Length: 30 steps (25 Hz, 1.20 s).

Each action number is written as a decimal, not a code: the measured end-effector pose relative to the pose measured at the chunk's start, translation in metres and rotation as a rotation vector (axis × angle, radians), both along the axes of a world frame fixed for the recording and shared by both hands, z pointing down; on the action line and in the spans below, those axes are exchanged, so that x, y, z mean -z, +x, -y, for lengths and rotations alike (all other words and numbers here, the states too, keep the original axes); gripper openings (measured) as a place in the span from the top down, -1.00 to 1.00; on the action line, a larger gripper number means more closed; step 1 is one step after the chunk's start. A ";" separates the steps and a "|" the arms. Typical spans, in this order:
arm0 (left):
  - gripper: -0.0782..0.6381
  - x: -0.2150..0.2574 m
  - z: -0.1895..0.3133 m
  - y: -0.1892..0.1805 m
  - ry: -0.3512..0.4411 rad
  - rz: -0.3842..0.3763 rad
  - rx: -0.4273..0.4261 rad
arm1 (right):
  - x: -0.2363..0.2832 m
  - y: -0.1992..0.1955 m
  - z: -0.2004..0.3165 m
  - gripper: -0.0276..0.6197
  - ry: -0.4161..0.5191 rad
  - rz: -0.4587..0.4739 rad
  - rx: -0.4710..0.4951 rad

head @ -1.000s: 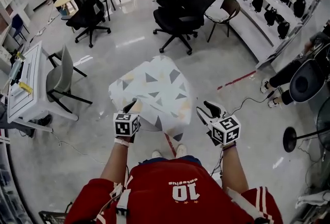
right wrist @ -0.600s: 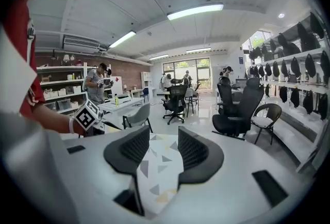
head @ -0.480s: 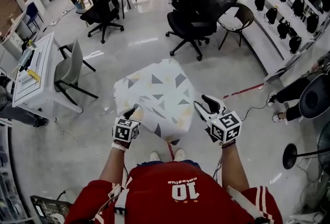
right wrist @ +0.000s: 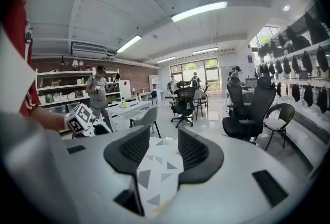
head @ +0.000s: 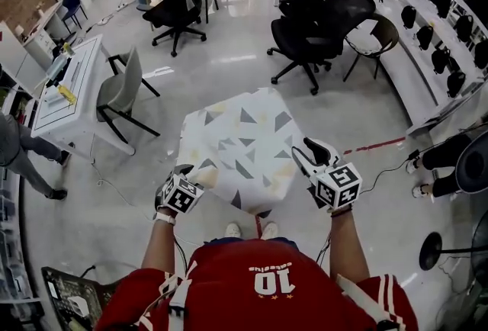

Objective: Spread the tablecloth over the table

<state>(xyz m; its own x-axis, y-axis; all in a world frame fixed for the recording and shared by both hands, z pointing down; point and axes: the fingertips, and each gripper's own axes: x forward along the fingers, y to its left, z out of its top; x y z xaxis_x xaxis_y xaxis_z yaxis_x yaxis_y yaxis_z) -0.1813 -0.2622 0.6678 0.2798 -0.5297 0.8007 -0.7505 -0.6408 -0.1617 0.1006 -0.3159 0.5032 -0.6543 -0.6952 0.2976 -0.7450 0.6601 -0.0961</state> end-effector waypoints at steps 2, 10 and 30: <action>0.15 -0.011 -0.016 -0.008 -0.048 0.050 -0.032 | 0.001 0.000 0.005 0.36 0.004 0.003 0.003; 0.12 -0.046 -0.064 -0.050 -0.183 0.196 -0.036 | 0.004 -0.002 0.024 0.36 0.010 0.024 0.017; 0.09 -0.020 -0.024 -0.078 -0.109 0.012 0.111 | -0.002 0.021 0.038 0.36 0.000 0.018 -0.039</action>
